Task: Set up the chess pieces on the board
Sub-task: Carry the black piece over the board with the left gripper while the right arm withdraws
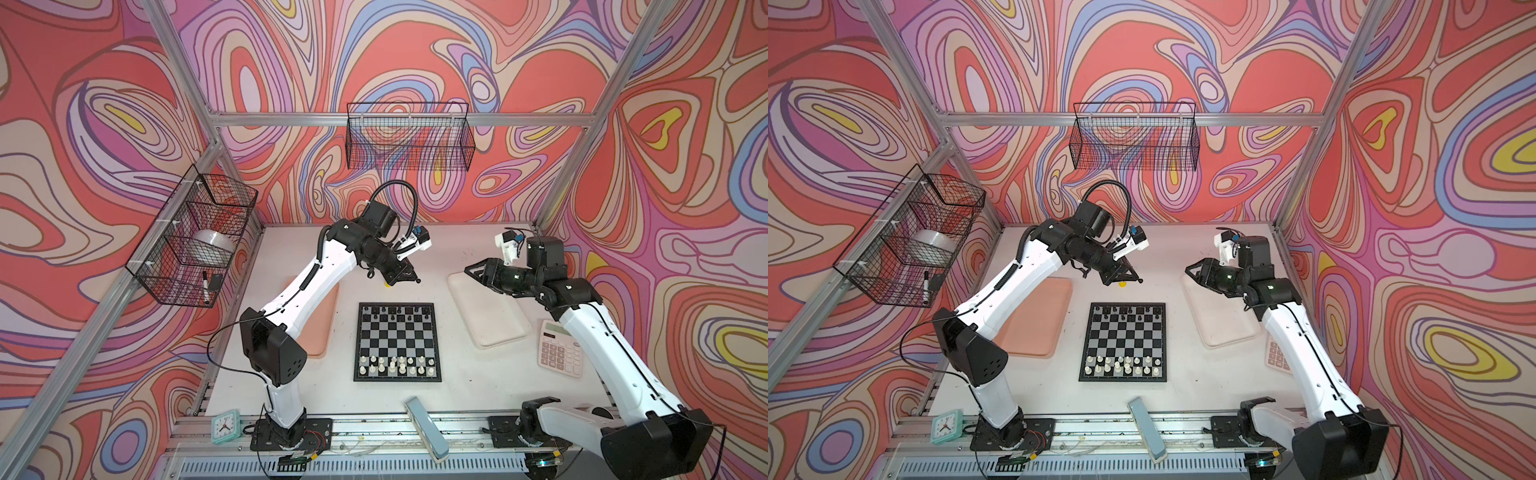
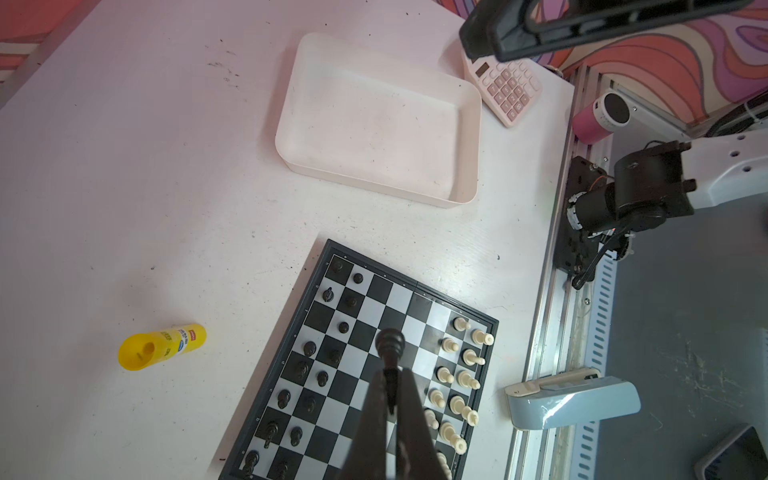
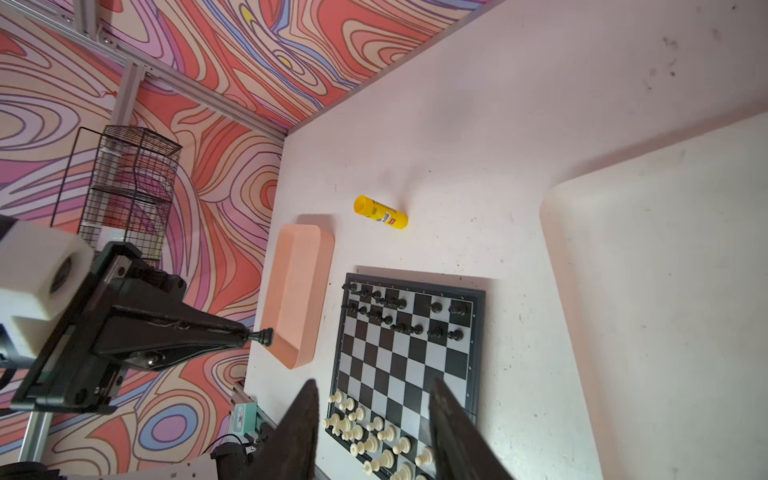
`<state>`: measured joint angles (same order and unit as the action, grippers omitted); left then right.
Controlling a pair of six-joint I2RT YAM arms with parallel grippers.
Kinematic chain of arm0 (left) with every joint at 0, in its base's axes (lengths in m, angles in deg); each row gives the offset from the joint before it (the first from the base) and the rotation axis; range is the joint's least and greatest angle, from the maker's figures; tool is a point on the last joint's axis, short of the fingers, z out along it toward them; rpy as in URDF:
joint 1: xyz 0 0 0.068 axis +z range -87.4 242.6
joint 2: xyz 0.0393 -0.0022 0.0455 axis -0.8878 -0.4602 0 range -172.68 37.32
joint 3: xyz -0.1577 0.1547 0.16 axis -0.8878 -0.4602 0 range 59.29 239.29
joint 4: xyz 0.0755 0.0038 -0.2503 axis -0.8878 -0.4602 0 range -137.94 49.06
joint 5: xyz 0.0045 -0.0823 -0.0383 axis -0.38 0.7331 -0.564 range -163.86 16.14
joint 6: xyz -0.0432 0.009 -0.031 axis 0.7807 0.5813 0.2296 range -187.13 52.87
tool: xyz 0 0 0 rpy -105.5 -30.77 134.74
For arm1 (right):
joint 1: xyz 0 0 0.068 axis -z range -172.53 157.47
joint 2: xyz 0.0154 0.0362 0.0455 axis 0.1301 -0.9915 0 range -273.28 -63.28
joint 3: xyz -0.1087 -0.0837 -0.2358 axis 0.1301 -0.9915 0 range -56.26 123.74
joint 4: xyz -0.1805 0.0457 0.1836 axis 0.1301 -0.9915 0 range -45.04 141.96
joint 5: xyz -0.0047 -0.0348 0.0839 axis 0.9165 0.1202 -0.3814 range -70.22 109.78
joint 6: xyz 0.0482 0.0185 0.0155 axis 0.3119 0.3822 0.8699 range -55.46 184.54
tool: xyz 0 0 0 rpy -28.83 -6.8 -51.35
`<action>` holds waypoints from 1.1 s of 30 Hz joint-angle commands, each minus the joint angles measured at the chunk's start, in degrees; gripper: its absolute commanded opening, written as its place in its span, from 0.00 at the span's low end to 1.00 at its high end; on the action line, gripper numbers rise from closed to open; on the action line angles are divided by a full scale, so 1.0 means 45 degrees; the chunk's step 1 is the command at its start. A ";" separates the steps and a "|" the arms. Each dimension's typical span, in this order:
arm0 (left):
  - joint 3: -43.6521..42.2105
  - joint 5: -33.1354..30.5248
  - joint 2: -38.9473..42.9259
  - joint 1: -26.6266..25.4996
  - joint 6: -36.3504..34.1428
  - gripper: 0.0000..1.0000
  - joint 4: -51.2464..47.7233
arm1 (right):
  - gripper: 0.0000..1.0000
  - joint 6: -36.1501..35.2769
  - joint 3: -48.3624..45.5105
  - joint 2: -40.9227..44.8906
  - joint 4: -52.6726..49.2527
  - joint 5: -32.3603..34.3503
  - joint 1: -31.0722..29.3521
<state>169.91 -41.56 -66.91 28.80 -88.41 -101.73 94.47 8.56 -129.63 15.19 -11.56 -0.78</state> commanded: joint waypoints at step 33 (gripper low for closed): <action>-0.2505 -0.3801 -0.1753 -0.0667 -0.2250 0.00 0.1401 | 0.45 -0.0548 -0.2276 0.1565 -0.1097 0.0751 0.0047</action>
<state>159.55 -57.13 -73.97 26.13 -96.95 -96.20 92.24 -1.02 -123.16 9.99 -8.30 -0.78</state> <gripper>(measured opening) 0.052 0.445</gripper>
